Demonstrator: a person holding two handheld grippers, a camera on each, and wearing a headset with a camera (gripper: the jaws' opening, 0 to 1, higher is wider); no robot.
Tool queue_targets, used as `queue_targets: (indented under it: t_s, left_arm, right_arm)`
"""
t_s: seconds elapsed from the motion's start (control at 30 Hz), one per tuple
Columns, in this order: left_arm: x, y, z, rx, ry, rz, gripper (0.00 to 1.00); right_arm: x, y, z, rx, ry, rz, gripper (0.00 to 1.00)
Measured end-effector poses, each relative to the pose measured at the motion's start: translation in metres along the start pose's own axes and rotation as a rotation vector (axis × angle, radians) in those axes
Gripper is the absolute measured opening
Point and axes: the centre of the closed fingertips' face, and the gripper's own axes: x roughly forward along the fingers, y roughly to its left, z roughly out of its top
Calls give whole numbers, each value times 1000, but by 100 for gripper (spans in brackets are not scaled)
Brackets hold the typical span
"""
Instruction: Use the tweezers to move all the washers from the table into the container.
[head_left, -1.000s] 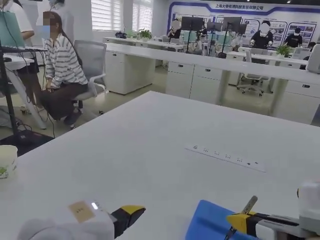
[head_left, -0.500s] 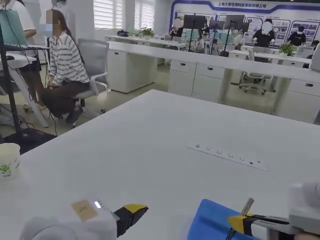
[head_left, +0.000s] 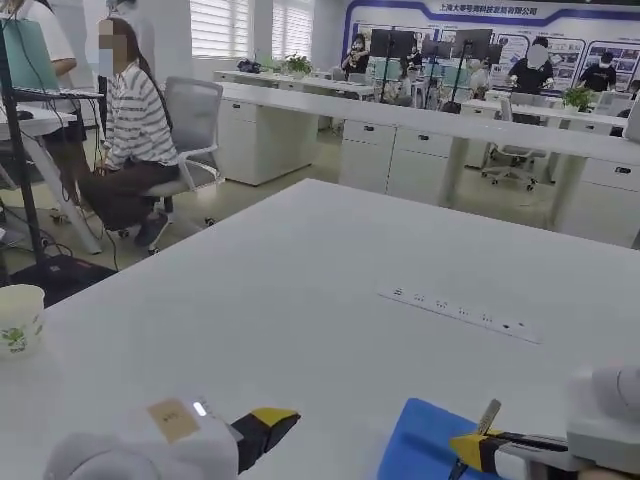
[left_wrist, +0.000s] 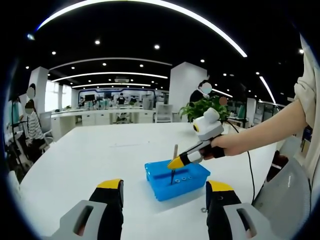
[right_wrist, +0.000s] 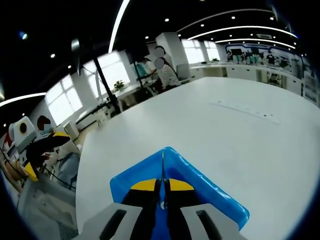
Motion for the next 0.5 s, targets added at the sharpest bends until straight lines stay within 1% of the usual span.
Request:
queue_targets:
  t_s: [0.03, 0.07, 0.27, 0.5]
  left_arm:
    - [0, -1, 0, 1, 1, -3, 67]
    - [0, -1, 0, 2, 1, -5, 67]
    - [0, -1, 0, 3, 1, -6, 67]
    - [1, -2, 0, 5, 2, -8, 67]
  right_arm:
    - [0, 0, -1, -12, 4, 0, 3]
    - [0, 1, 0, -14, -5, -1, 3]
    - [-2, 2, 0, -34, -12, -7, 4]
    - [-14, 7, 4, -35, -54, -8, 4]
